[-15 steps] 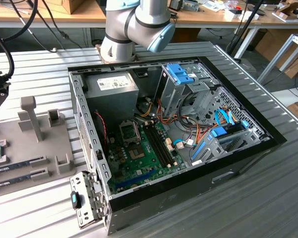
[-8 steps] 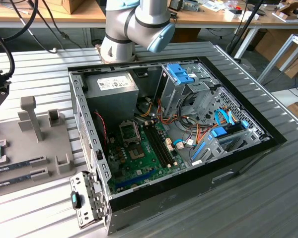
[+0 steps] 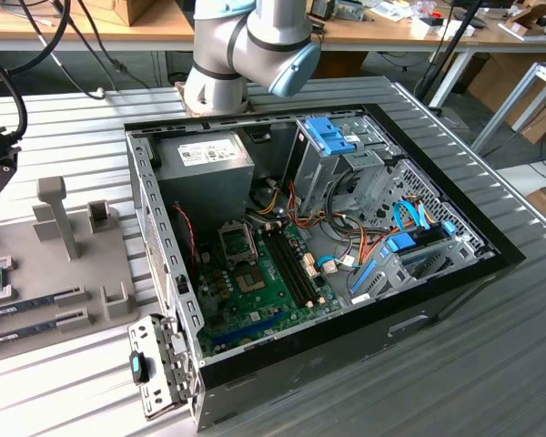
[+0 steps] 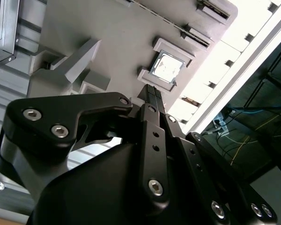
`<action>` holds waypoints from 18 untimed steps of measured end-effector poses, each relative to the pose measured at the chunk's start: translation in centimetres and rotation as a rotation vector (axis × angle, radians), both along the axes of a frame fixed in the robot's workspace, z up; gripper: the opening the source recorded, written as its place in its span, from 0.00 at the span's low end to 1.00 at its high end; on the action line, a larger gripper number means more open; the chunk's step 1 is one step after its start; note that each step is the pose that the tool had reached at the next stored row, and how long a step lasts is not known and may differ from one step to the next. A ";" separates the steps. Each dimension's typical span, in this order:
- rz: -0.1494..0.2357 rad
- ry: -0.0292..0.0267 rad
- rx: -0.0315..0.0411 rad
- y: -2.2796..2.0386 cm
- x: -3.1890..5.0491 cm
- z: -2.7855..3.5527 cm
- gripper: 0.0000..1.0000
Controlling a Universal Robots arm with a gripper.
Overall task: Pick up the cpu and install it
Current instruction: 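Reach for the cpu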
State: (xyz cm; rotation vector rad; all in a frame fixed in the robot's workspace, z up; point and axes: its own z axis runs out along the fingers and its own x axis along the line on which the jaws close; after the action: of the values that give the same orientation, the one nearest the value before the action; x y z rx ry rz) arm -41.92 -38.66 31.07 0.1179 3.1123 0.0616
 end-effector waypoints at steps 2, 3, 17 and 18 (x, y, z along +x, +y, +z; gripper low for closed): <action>0.000 0.0001 -0.0004 0.11 0.00 -0.08 0.11; 0.000 0.0001 -0.0006 0.15 0.00 -0.12 0.11; 0.000 0.0001 -0.0027 0.57 0.00 -0.90 0.11; 0.000 0.0001 -0.0029 0.58 0.00 -1.02 0.11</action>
State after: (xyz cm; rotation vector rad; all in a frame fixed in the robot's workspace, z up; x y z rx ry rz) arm -41.92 -38.08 30.05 0.1177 3.1124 0.0571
